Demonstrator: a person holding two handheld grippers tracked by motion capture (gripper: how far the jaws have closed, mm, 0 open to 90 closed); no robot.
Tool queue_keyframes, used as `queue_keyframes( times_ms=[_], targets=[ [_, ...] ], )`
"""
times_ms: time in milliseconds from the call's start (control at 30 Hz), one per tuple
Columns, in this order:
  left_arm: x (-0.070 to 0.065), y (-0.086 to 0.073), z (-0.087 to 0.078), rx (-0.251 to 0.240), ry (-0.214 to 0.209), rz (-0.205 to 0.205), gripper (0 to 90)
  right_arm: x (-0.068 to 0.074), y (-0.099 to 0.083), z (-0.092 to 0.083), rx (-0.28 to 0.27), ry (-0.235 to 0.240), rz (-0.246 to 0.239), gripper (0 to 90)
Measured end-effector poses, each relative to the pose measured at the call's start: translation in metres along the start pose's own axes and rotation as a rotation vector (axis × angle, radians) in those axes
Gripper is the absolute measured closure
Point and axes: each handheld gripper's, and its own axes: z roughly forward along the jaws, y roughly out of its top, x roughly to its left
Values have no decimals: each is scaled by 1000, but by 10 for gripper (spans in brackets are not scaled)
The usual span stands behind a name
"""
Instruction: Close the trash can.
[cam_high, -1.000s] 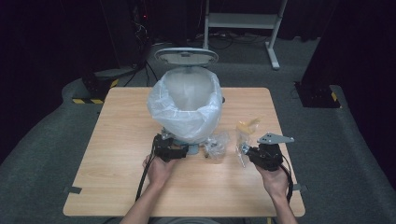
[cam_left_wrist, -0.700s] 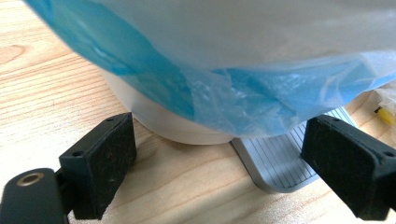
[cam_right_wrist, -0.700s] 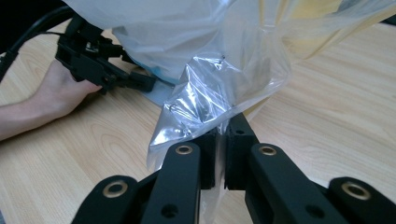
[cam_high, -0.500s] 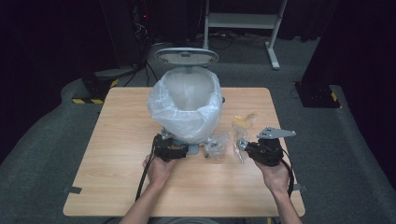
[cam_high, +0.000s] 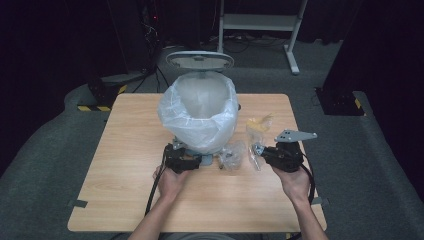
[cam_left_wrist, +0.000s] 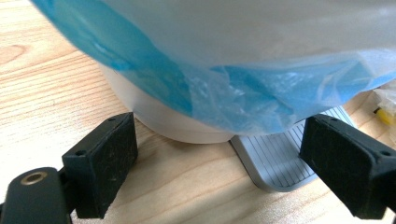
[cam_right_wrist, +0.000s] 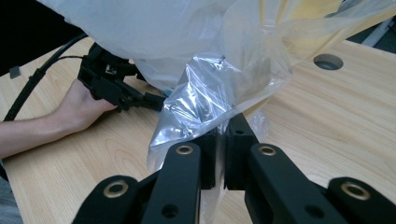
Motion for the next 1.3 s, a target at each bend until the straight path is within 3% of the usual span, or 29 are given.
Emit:
queue_keyframes(
  times_ms=[500, 1300],
  targets=[
    [0, 0, 0, -1, 0, -1, 118, -7, 25, -11, -20, 35, -1, 858],
    [0, 0, 0, -4, -2, -5, 122, 0, 74, -17, -38, 82, -77, 858]
  ],
)
